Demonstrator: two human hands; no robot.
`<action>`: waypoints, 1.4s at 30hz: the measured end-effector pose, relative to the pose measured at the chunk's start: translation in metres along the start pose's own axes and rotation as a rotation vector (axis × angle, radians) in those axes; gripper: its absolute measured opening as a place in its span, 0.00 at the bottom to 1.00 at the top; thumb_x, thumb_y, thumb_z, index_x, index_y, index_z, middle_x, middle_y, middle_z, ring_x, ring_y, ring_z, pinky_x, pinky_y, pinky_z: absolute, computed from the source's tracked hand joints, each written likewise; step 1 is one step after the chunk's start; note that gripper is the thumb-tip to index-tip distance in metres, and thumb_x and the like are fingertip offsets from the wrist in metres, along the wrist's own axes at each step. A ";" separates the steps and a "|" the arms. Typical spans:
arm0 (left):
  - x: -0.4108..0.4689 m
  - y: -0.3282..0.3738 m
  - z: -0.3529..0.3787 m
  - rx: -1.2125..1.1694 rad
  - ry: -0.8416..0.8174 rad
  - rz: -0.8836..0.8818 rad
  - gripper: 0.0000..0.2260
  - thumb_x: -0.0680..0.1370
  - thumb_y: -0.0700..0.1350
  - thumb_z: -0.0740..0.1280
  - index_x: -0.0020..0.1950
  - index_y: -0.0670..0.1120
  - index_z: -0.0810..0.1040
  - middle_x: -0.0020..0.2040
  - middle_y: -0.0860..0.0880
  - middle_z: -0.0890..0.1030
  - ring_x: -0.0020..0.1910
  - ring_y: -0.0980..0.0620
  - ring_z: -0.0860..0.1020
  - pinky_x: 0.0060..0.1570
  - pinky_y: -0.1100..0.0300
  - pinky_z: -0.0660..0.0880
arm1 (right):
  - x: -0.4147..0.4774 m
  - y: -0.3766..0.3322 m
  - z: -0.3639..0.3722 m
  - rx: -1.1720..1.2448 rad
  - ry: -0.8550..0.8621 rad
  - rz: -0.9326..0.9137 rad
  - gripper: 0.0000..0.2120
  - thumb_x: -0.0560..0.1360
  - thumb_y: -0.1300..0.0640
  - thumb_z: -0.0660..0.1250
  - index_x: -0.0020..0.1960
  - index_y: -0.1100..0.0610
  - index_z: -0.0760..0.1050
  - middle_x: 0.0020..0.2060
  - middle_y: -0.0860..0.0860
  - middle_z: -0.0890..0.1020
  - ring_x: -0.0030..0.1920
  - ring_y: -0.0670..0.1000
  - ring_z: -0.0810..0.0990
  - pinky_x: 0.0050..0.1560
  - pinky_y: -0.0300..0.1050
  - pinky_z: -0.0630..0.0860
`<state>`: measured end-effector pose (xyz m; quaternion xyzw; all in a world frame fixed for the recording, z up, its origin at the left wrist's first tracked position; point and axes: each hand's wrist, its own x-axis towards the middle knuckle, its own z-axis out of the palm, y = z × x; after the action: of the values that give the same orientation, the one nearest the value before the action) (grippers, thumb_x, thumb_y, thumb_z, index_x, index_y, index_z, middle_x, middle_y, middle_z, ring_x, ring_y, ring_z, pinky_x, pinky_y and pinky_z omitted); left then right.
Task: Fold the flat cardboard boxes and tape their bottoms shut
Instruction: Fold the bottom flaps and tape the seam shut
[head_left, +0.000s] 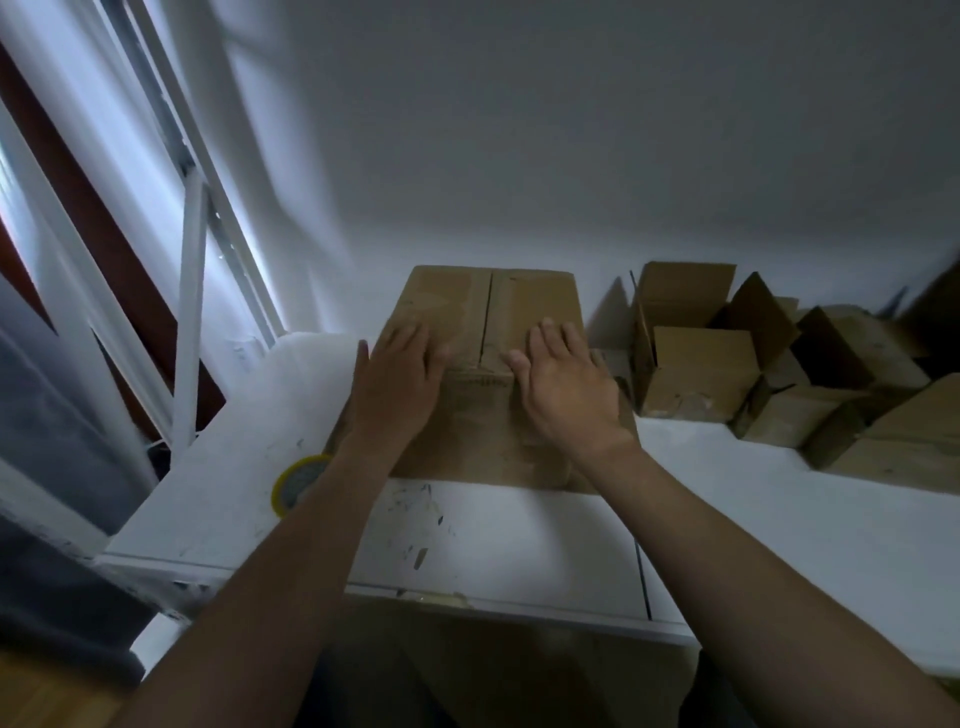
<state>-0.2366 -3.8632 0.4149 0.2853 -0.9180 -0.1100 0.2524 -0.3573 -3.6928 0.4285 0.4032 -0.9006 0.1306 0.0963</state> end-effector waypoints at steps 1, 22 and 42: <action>-0.001 -0.004 0.001 -0.124 0.031 -0.078 0.25 0.85 0.58 0.52 0.77 0.46 0.68 0.78 0.48 0.66 0.79 0.47 0.60 0.77 0.44 0.57 | -0.001 0.003 -0.001 0.032 0.001 0.011 0.30 0.85 0.41 0.42 0.79 0.58 0.60 0.80 0.54 0.60 0.81 0.56 0.53 0.77 0.56 0.60; 0.030 -0.015 -0.059 -0.708 -0.044 -0.387 0.27 0.81 0.48 0.68 0.79 0.50 0.64 0.76 0.50 0.70 0.72 0.50 0.70 0.72 0.48 0.67 | 0.020 0.035 -0.045 1.203 -0.235 0.353 0.45 0.80 0.54 0.68 0.81 0.41 0.38 0.75 0.46 0.66 0.73 0.53 0.68 0.74 0.62 0.65; -0.030 0.011 -0.041 -0.768 -0.116 -0.411 0.33 0.78 0.58 0.68 0.77 0.48 0.58 0.73 0.50 0.69 0.62 0.52 0.71 0.58 0.55 0.70 | -0.039 0.047 -0.040 1.133 -0.036 0.382 0.41 0.69 0.37 0.75 0.76 0.46 0.62 0.67 0.45 0.74 0.66 0.51 0.75 0.66 0.56 0.75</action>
<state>-0.1988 -3.8393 0.4414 0.3410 -0.7472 -0.5072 0.2613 -0.3645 -3.6231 0.4479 0.2247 -0.7488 0.5987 -0.1744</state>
